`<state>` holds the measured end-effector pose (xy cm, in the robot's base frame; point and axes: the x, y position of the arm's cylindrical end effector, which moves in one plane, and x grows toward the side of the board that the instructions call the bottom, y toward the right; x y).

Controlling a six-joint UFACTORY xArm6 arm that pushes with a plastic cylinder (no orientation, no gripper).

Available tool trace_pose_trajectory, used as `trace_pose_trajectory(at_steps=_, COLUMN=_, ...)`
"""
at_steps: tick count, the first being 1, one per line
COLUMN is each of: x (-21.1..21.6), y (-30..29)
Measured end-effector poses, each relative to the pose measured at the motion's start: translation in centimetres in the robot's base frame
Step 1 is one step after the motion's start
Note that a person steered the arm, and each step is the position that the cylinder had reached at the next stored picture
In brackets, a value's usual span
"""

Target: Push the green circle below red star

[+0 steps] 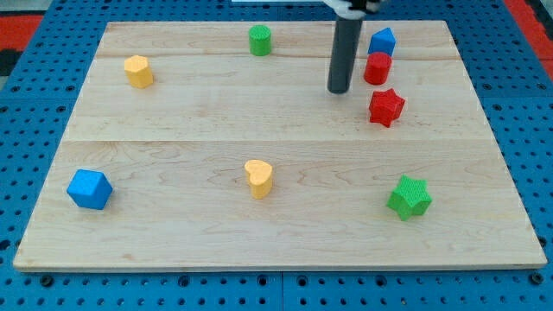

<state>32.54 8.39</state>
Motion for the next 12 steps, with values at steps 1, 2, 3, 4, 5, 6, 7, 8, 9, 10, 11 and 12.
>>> trace_pose_trajectory(at_steps=1, x=-4.6, y=-0.8)
trace_pose_trajectory(at_steps=2, x=-8.4, y=-2.2)
trace_pose_trajectory(at_steps=3, x=-12.1, y=-3.1)
trace_pose_trajectory(at_steps=4, x=-13.2, y=-9.0)
trace_pose_trajectory(at_steps=5, x=-11.6, y=-11.4)
trace_pose_trajectory(at_steps=6, x=-7.2, y=-11.0)
trace_pose_trajectory(at_steps=7, x=-4.4, y=-10.5)
trace_pose_trajectory(at_steps=8, x=-3.7, y=-10.5)
trace_pose_trajectory(at_steps=9, x=-1.7, y=-10.5)
trace_pose_trajectory(at_steps=10, x=1.1, y=-10.6)
trace_pose_trajectory(at_steps=11, x=1.1, y=-12.2)
trace_pose_trajectory(at_steps=12, x=-0.3, y=-14.5)
